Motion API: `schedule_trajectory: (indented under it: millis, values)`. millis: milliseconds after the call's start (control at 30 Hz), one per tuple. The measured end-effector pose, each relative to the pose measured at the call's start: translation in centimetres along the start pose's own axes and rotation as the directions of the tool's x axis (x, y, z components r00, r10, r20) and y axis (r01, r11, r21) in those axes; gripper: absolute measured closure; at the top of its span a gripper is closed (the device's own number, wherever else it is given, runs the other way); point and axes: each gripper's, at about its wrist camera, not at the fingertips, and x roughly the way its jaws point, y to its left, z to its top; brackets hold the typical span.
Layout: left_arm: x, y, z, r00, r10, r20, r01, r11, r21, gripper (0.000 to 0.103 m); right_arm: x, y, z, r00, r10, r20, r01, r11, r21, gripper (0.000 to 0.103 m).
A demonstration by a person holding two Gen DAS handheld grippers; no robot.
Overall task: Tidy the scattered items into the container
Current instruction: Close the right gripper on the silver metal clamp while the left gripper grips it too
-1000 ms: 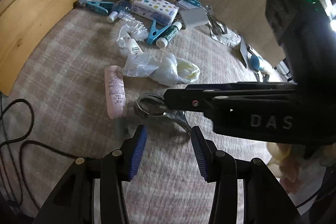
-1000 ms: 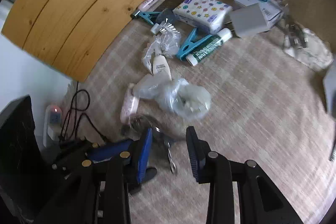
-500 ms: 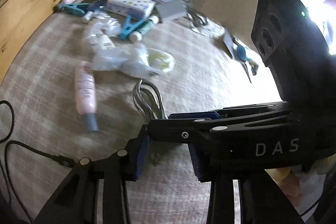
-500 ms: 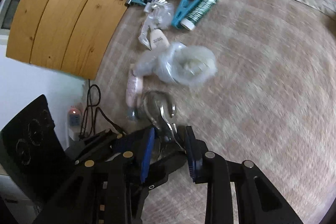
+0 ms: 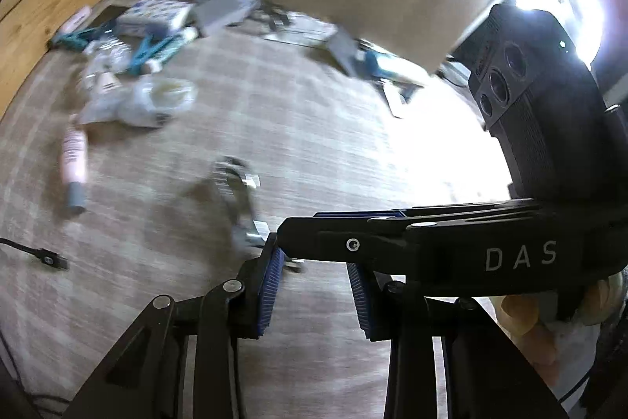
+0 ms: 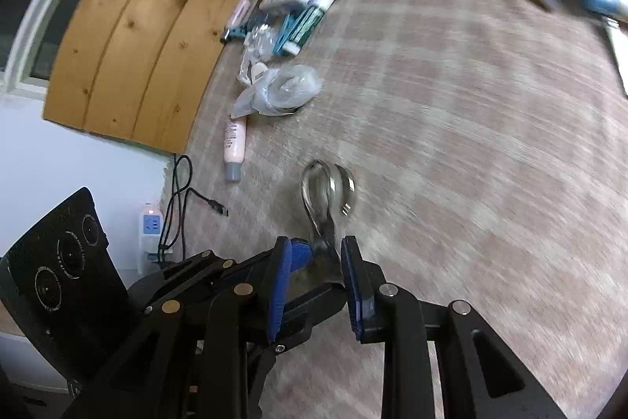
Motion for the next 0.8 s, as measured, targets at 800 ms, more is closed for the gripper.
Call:
schedule_trajectory:
  millis: [800]
  values:
    - [0.1,4.1,0.3,0.995,0.103,0.005,-0.103,0.995,-0.018,0.044,0.7,1.6,2.1,0.999,-0.033,0.004,0.033,0.999,-0.022,0.075]
